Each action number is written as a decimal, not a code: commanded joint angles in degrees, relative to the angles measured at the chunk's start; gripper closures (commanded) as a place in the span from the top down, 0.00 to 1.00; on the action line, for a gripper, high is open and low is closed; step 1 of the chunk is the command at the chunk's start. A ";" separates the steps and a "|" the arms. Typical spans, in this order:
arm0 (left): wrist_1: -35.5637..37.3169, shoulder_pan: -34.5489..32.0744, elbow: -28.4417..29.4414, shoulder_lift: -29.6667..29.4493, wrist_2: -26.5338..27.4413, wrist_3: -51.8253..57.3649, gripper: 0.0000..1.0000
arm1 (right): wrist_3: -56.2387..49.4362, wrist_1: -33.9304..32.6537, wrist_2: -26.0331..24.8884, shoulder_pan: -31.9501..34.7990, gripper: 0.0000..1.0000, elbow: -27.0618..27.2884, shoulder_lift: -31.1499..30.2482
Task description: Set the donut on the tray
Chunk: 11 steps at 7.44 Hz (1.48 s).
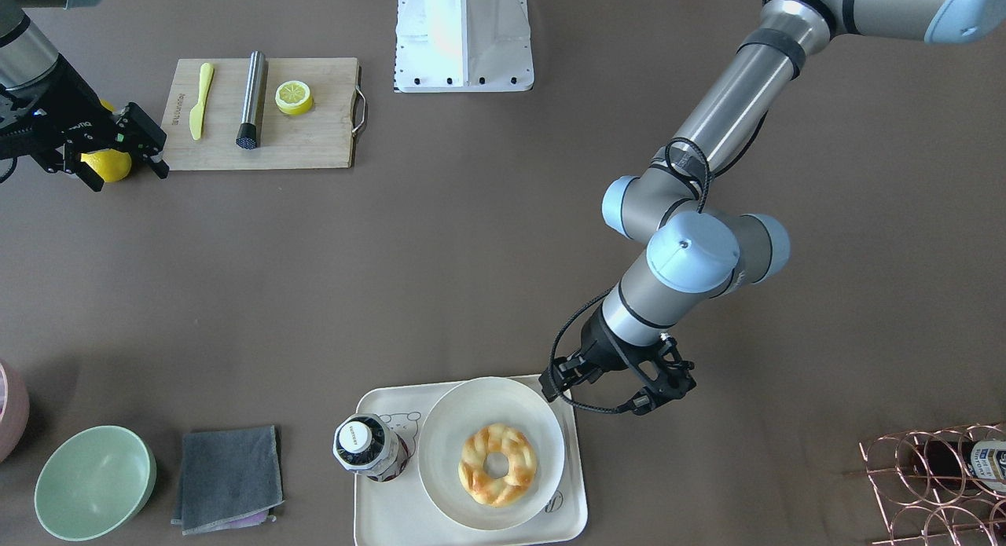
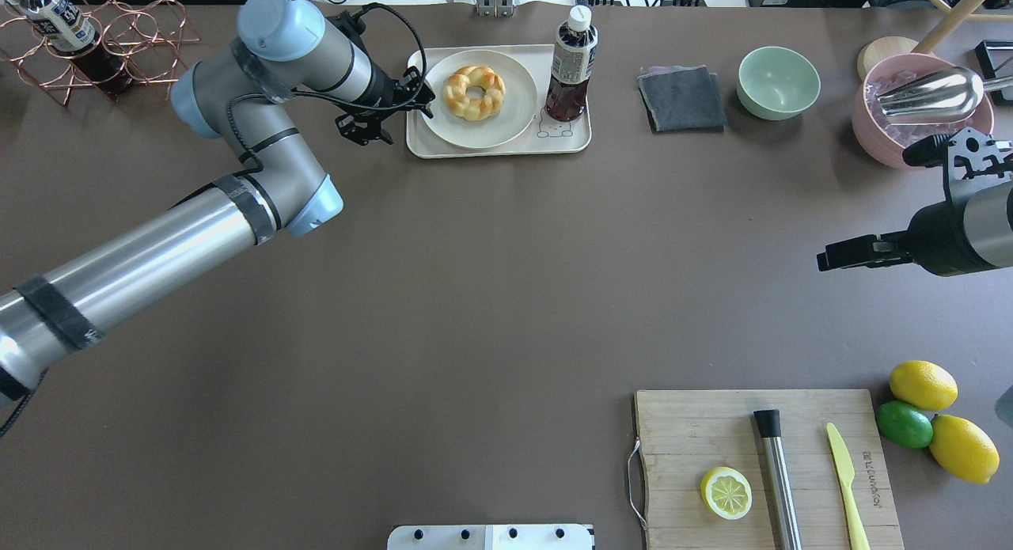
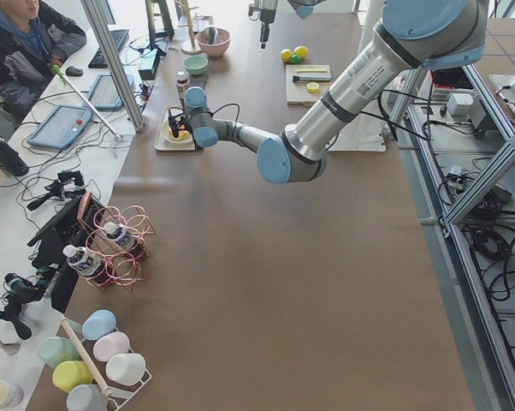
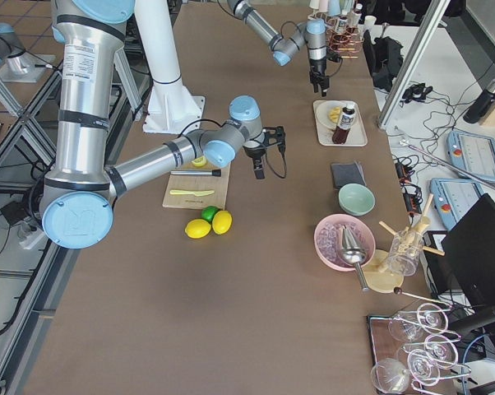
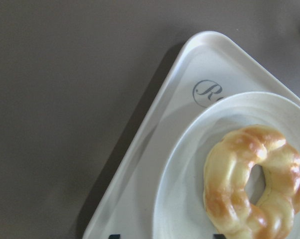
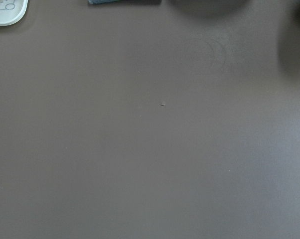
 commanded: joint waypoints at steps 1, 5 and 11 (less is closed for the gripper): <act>24.88 -8.96 -29.03 17.30 -11.07 30.96 0.81 | -6.92 -0.55 2.75 4.07 1.00 -3.49 0.18; 37.38 -24.07 -57.14 50.33 -11.36 75.20 0.83 | -42.56 -2.91 13.57 26.38 1.00 -20.61 0.89; 36.50 -36.68 -55.42 65.43 -14.53 96.83 0.96 | -63.83 -21.12 12.53 39.78 1.00 -20.48 2.12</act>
